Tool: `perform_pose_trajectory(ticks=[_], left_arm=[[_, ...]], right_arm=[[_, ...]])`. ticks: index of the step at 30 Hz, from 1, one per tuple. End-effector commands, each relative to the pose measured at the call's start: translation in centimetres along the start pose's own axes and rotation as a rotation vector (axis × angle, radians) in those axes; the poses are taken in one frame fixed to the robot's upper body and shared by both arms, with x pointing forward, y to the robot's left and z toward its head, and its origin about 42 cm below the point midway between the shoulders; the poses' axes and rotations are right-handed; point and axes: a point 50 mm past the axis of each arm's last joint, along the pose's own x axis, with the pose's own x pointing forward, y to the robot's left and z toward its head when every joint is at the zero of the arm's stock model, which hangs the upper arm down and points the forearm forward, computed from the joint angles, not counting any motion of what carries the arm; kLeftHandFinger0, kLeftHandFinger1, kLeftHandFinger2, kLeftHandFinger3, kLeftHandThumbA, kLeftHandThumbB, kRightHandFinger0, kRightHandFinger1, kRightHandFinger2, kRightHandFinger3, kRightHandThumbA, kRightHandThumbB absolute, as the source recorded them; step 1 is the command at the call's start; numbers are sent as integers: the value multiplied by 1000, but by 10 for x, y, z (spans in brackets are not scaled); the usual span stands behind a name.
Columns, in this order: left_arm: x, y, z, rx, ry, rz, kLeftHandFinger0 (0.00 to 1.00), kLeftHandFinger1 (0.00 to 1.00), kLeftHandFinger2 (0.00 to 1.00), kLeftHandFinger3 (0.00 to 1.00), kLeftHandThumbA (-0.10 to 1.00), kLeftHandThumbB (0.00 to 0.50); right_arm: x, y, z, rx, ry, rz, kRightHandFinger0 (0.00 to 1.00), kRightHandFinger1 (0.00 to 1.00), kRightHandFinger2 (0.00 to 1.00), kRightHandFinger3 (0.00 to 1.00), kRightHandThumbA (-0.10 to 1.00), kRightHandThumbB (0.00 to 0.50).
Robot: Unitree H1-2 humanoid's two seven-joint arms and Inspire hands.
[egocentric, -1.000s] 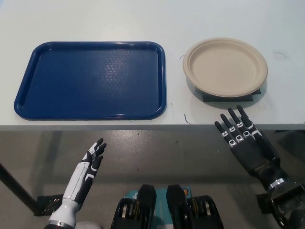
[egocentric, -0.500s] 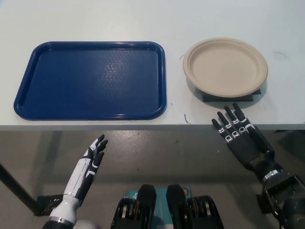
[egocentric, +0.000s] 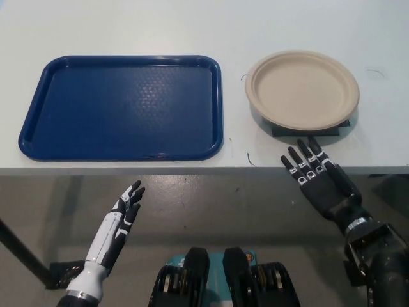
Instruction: Use the right hand to pick up a plate from a leveled surface and place it into a tray on the left side
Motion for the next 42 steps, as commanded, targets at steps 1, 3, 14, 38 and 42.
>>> perform_pose_trajectory(ticks=[1,3,14,38,42], left_arm=[[6,7,12,23,-69,-5,1000,1000,1000,1000,1000,95],[6,6,12,29,-69,-5,1000,1000,1000,1000,1000,94],[8,7,12,22,-70,-4,1000,1000,1000,1000,1000,97],[12,10,15,12,-87,-13,1000,1000,1000,1000,1000,74],[13,10,15,9,-88,-15,1000,1000,1000,1000,1000,76]], right_arm=[[16,25,12,-26,-33,82,1000,1000,1000,1000,1000,373],[20,30,15,-29,-41,80,1000,1000,1000,1000,1000,378],[42,48,30,-62,-57,94,1000,1000,1000,1000,1000,393],[74,58,44,-119,-114,-365,0,163,536,733,-83,1],[71,56,43,-130,-112,-361,0,184,549,604,-70,0]])
